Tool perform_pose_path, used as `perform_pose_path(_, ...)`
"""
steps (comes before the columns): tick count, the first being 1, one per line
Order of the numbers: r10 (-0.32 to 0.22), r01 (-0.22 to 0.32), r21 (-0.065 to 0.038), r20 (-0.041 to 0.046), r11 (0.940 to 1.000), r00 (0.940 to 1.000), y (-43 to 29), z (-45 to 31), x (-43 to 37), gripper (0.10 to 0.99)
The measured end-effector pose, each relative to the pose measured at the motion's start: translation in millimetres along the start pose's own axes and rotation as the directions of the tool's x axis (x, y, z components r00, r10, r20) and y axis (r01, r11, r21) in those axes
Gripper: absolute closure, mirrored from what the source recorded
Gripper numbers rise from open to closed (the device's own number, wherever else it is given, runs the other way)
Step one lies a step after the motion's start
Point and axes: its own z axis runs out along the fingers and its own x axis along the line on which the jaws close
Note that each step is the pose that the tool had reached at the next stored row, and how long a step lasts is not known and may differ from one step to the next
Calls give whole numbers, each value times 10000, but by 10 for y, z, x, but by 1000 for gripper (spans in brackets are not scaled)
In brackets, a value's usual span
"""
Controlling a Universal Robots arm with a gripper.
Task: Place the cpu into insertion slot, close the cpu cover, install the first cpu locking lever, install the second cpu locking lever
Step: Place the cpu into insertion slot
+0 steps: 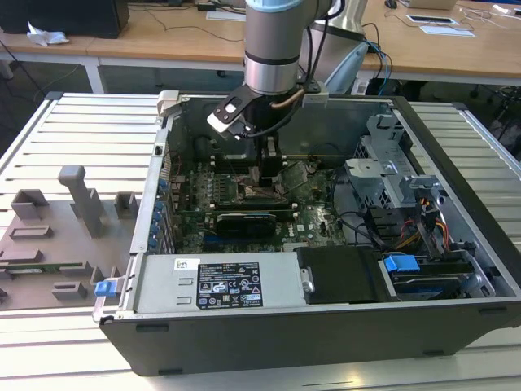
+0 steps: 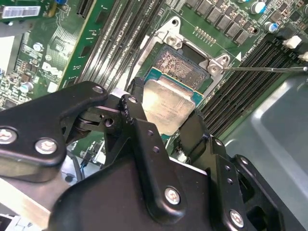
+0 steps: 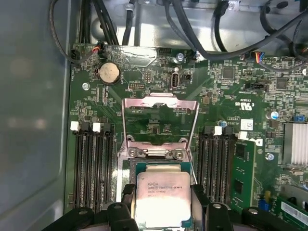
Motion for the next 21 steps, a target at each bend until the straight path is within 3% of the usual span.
perform_pose_path(8,126,-126,3,1,9999,9999,-44,159,42,545)
perform_pose_path(15,570,-570,18,10,9984,9984,-77,301,54,545)
perform_pose_path(21,569,-569,19,13,9984,9984,-77,348,65,545)
